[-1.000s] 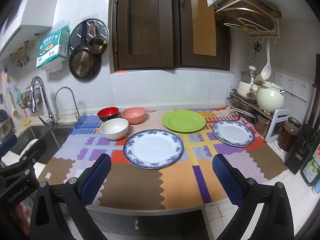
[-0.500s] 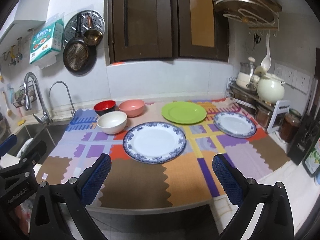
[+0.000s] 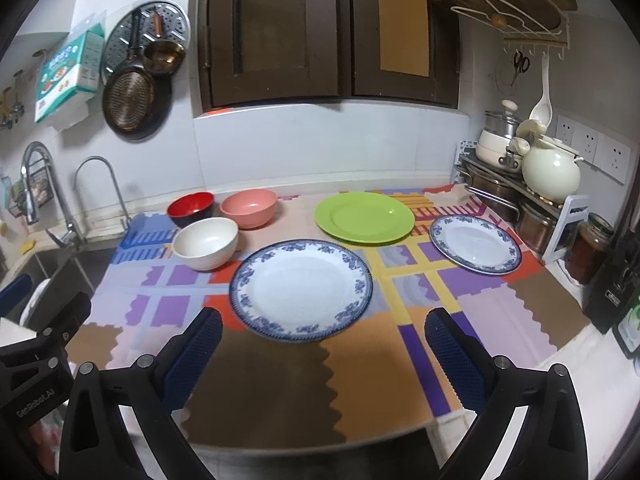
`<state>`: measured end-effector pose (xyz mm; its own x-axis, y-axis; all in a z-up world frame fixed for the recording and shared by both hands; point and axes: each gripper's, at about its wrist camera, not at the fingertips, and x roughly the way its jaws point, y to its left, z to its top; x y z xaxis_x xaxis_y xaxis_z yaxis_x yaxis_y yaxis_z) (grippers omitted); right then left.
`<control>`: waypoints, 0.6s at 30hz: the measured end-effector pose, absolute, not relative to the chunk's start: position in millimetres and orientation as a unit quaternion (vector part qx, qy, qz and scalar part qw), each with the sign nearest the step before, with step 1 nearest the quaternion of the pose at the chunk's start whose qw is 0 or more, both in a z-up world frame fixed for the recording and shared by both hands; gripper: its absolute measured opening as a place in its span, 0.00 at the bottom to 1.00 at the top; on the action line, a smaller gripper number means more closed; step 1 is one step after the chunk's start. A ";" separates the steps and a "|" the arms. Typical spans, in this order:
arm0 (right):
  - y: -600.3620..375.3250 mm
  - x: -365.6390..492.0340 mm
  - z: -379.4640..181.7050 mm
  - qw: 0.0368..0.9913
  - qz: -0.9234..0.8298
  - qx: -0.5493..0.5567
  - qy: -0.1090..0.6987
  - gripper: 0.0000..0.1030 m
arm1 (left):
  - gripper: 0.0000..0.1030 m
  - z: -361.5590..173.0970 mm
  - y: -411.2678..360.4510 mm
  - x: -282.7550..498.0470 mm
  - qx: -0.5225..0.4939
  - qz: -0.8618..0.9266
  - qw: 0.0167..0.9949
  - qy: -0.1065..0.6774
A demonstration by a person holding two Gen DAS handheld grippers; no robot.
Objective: Organize plates and bowls
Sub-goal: 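Move both tools toward the rim of the large blue-and-white plate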
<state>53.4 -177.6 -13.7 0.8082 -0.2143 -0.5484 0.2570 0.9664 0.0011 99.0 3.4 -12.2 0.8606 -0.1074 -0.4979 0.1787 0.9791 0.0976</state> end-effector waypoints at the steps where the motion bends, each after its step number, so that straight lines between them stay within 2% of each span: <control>1: -180.1 59.0 -15.3 0.950 -0.125 0.037 0.285 0.99 | 1.00 -13.2 0.4 105.1 0.071 -0.075 0.961 0.256; 18: -240.9 165.8 -49.7 0.930 -0.126 0.043 0.344 0.99 | 0.99 -57.5 -58.9 210.8 0.096 -0.064 0.933 0.340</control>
